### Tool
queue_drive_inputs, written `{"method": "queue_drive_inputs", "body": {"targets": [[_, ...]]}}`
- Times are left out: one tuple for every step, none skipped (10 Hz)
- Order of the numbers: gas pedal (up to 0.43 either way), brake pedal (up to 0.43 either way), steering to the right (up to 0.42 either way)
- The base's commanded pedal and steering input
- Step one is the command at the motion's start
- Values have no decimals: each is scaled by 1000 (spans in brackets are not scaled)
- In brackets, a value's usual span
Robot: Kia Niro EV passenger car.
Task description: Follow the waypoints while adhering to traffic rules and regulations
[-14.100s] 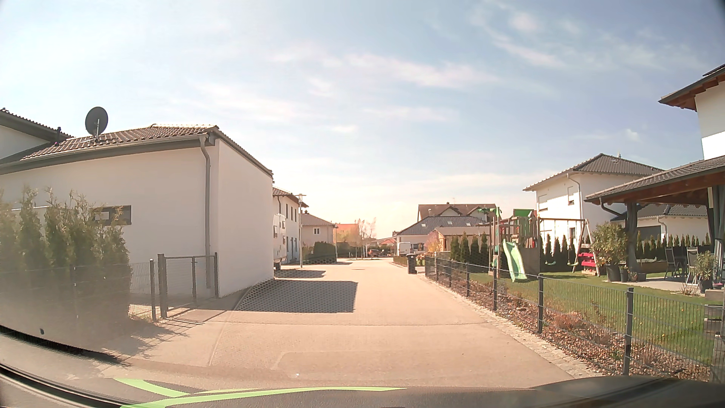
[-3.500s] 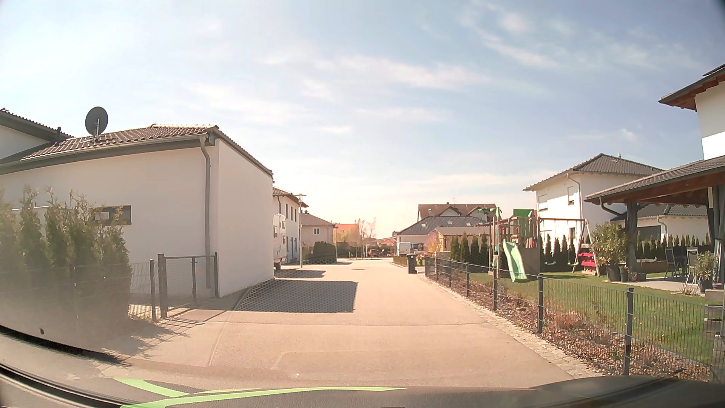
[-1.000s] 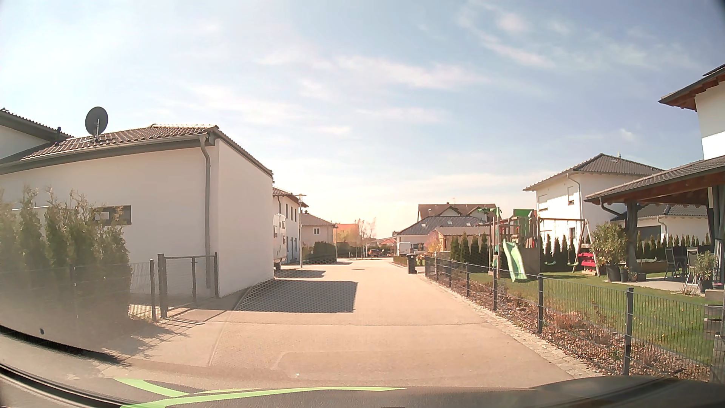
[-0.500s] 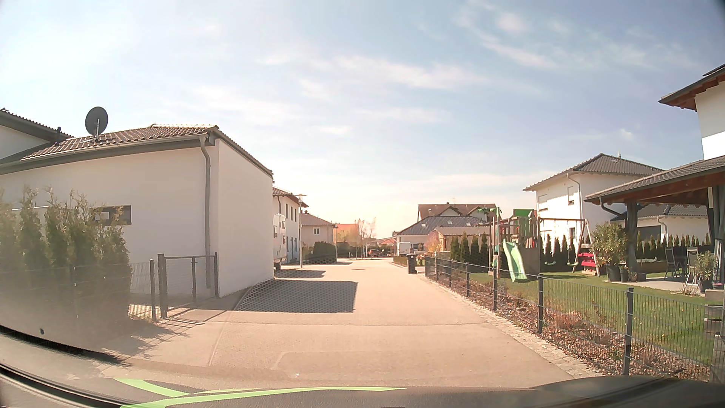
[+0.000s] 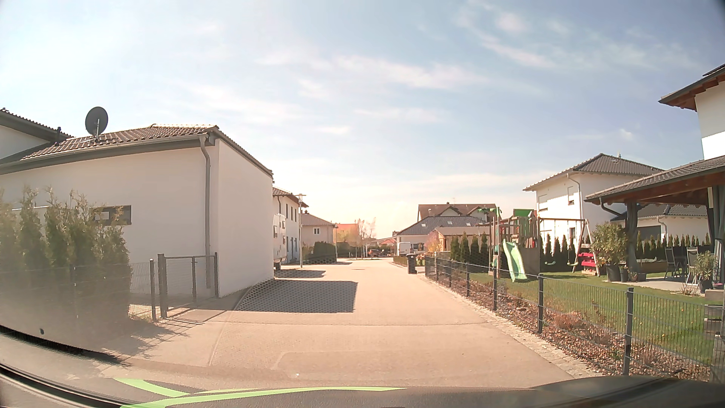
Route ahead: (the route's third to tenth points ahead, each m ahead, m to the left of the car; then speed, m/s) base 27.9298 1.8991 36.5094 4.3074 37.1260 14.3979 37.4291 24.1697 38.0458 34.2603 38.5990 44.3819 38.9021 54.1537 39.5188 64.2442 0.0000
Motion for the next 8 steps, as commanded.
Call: {"method": "queue_drive_inputs", "body": {"targets": [[0, 372, 0], [0, 372, 0], [0, 372, 0], [0, 372, 0], [0, 372, 0], [0, 372, 0], [0, 366, 0], [0, 366, 0]]}}
